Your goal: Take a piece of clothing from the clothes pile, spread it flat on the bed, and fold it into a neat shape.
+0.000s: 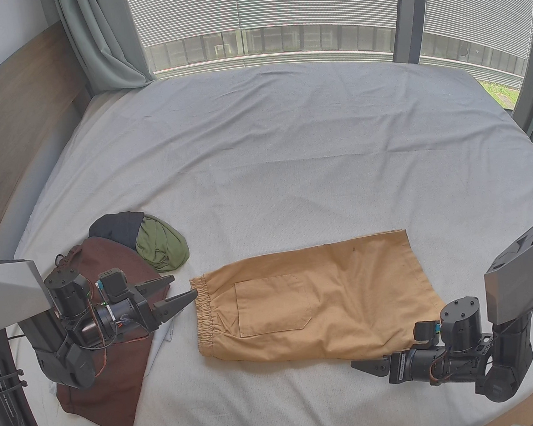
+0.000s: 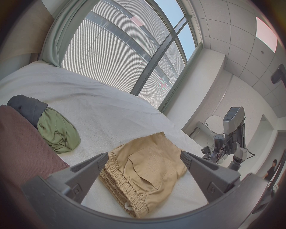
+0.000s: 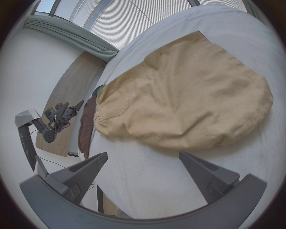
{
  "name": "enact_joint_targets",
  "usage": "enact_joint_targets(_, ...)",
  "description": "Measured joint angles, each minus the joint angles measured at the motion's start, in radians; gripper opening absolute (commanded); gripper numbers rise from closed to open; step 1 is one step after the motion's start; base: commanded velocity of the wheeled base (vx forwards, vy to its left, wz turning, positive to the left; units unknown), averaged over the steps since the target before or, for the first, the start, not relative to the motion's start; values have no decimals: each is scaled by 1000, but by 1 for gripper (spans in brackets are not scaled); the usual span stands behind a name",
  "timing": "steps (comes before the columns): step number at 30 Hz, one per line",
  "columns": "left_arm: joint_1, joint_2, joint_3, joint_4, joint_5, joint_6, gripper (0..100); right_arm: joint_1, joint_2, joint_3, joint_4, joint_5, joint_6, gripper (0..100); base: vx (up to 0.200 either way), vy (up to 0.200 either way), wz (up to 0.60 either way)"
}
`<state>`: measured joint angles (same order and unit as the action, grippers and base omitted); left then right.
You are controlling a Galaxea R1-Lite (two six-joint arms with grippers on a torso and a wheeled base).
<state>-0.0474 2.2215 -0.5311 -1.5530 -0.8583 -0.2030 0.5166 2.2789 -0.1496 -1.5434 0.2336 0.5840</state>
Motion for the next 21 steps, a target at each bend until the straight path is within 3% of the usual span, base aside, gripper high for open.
enact_joint_targets(9,9,7,16,0,-81,122,100,12,-113,8,1,37,1,100,0,0,0)
enact_joint_targets(21,11,19,10,0,-83,102,100,-27,-217,-39,1,54,3,100,0,0,0)
